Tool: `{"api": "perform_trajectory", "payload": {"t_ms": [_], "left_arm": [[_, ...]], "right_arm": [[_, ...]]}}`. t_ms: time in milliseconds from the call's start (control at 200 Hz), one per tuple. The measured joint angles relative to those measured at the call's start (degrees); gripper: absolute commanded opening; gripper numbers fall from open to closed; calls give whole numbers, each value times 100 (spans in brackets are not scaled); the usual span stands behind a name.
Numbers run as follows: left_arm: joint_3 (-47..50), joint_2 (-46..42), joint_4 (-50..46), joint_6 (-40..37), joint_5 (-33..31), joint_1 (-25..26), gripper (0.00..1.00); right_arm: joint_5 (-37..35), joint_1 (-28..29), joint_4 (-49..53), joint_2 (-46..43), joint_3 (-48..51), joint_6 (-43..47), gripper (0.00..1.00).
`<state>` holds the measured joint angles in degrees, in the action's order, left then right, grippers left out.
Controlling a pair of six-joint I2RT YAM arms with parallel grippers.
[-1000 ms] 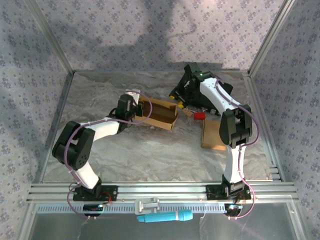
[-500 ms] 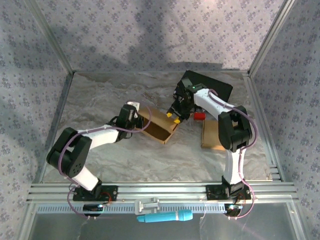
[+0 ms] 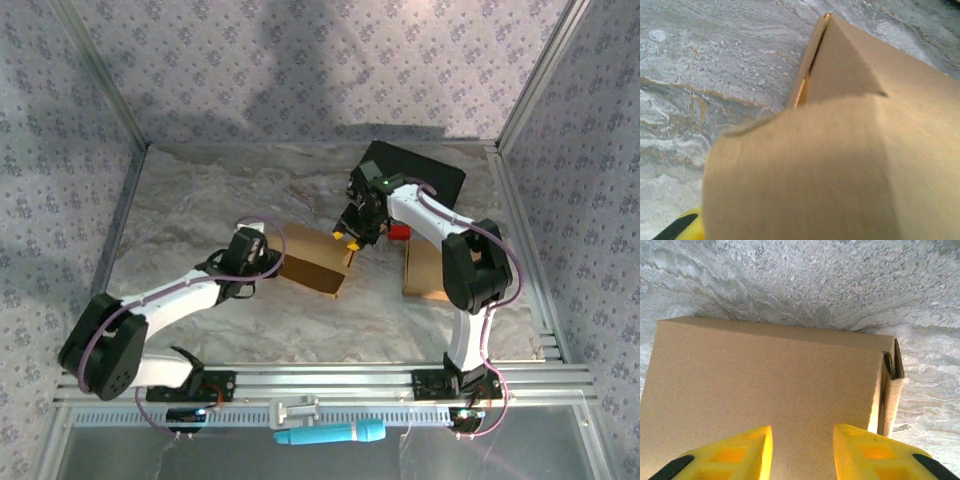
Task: Fold the paper box
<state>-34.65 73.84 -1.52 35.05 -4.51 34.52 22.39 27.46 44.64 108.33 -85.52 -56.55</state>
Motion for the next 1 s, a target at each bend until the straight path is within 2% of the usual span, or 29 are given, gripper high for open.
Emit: {"api": "perform_trajectory", "payload": {"t_ms": [365, 480, 560, 670, 800, 929, 999], "left_arm": [[33, -780, -1091, 807, 566, 168, 43], [-22, -1134, -1547, 1075, 608, 289, 48], [-337, -1305, -2065, 1311, 603, 350, 48], [-1316, -1305, -2828, 1554, 625, 313, 51], [-2817, -1071, -3449, 1606, 942, -184, 51], [-4214, -457, -4094, 1410, 1333, -1086, 52], [-4603, -48, -4275, 1187, 1523, -1495, 52]], "right_arm": [[-111, -33, 170, -166, 24, 90, 37], [-170, -33, 251, -402, 103, 107, 38], [-201, -39, 332, -570, 162, 107, 40], [-184, -76, 365, -782, 284, 85, 42], [-107, -92, 400, -916, 332, 11, 43], [74, -92, 393, -946, 339, -136, 43], [157, -90, 354, -946, 380, -221, 44]]}}
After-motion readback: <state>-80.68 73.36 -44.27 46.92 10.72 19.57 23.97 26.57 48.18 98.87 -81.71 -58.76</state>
